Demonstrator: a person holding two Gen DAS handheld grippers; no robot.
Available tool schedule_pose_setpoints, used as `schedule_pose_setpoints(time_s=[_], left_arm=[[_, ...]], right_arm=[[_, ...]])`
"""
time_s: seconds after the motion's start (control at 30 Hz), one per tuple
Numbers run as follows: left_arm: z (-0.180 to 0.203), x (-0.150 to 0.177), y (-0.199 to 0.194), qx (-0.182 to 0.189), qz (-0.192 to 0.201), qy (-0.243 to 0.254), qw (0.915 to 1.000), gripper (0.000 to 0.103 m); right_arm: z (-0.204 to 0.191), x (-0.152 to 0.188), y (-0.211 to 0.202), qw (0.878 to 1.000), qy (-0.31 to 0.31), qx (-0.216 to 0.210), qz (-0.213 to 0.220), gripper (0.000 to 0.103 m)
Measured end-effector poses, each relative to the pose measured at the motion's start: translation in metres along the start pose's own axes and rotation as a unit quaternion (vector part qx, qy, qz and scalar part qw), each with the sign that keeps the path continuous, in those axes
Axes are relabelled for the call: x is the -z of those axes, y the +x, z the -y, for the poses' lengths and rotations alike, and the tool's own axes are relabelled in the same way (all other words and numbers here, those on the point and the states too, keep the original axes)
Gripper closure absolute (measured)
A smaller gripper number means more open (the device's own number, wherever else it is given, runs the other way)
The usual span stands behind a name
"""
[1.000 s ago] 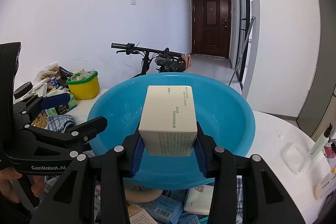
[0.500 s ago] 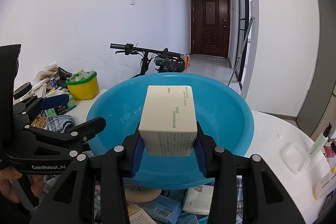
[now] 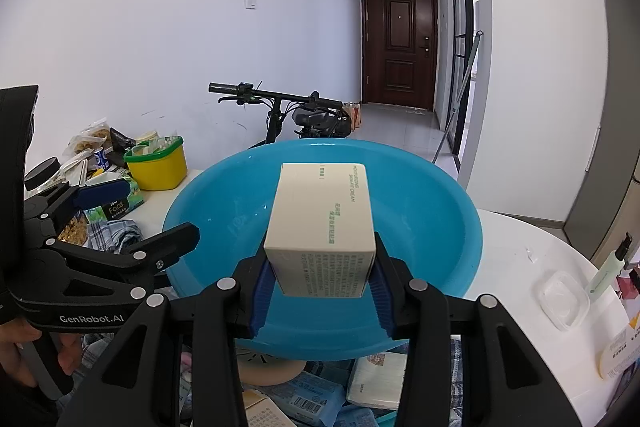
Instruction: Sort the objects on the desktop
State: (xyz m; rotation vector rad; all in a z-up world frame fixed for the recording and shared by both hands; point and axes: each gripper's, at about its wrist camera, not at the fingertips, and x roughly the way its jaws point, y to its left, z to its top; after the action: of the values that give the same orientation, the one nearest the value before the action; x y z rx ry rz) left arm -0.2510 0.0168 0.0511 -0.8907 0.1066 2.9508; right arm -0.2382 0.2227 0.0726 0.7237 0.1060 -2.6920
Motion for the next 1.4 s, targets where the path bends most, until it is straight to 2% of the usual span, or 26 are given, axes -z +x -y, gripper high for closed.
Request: schedule_pose_setpoints(time_s=[0.4,0.43,0.47,0.5,0.53,0.63,1.0,1.3,1.4], left_arm=[[-0.002,-0.001,-0.001,0.000,0.002,0.000,1.0000,0.000],[-0.003,-0.001,-0.002,0.000,0.002,-0.001,1.0000,0.000],[-0.003,-0.002,-0.002,0.000,0.002,-0.001,1.0000,0.000],[-0.002,-0.001,-0.002,-0.001,0.002,0.000,1.0000,0.000],[-0.003,-0.002,-0.002,-0.004,0.003,-0.001,1.0000,0.000],[-0.003,-0.001,-0.005,0.000,0.004,-0.004,1.0000,0.000],[-0.002,-0.001,-0.005,-0.003,0.004,-0.006,1.0000,0.000],[-0.003,-0.002,-0.006,-0.001,0.004,-0.004,1.0000,0.000],[-0.005,0.001,-0.015,-0.006,0.006,0.012,0.9999,0.000]], right_arm=[[0.001,0.000,0.001,1.000,0.003,0.000,0.002,0.060],[0.002,0.000,0.000,1.000,0.008,0.004,0.005,0.055],[0.003,0.000,-0.002,1.000,0.012,0.008,0.008,0.045],[0.005,0.000,-0.002,1.000,0.016,0.015,0.010,0.013],[0.006,0.000,-0.004,1.000,0.019,0.020,0.013,0.000],[0.008,-0.002,-0.011,0.999,0.020,0.033,0.034,0.000],[0.006,-0.003,-0.009,0.999,0.025,0.022,0.018,0.000],[0.009,-0.001,-0.013,0.999,0.028,0.025,0.022,0.000],[0.008,-0.001,-0.016,0.999,0.026,0.026,0.024,0.000]])
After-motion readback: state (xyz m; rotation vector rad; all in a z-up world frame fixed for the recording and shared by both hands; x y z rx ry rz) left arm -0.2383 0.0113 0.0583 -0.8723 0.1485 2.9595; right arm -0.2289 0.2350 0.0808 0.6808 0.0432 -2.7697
